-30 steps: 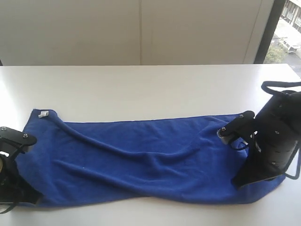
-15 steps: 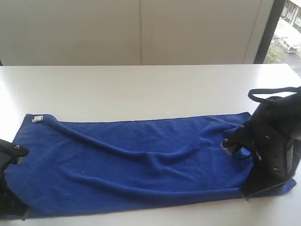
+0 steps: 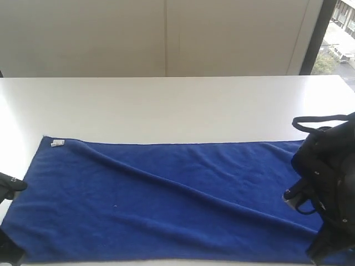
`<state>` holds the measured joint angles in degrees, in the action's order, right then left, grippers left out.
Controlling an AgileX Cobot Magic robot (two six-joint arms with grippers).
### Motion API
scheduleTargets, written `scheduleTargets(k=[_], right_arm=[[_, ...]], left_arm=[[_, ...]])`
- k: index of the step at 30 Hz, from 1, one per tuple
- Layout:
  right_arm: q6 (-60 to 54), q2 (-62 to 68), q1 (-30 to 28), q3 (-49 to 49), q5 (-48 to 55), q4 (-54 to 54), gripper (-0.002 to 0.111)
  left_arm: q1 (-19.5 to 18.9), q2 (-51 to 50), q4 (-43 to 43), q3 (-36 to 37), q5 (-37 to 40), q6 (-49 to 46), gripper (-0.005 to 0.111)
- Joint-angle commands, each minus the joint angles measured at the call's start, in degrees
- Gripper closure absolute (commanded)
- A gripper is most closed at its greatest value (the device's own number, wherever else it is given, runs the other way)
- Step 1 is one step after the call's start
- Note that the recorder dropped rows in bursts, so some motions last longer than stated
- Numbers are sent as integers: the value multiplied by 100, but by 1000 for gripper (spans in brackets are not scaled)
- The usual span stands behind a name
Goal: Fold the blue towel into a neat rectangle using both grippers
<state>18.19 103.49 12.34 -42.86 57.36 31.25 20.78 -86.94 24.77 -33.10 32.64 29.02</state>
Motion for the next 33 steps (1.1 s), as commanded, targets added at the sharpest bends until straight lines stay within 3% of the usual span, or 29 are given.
scheduleTargets(k=[1, 5, 9, 13, 20, 26, 33], right_arm=[[70, -542, -40, -129, -3, -86, 108], [70, -1452, -40, -669, -222, 249, 108], [147, -1738, -54, -968, -1397, 353, 108], [82, -1377, -289, -1440, -2015, 269, 108], [-1819, 134, -1222, -2843, -2111, -1192, 108], [-1867, 1129, -1568, -3528, -2098, -1244, 108], [-1897, 1562, -1630, -3599, -2287, -1192, 108]], left_arm=[[-13, 240, 23, -62, 208, 93, 107], [-3, 965, -431, -545, 392, -425, 107], [-3, 1283, -1360, -626, -416, -1136, 107], [-3, 1216, -2226, -612, -606, -2086, 107], [-3, 1014, -2281, -233, -1240, -2173, 107], [-3, 932, -2294, 43, -1655, -2125, 107], [-3, 932, -2294, 112, -1910, -2126, 107]])
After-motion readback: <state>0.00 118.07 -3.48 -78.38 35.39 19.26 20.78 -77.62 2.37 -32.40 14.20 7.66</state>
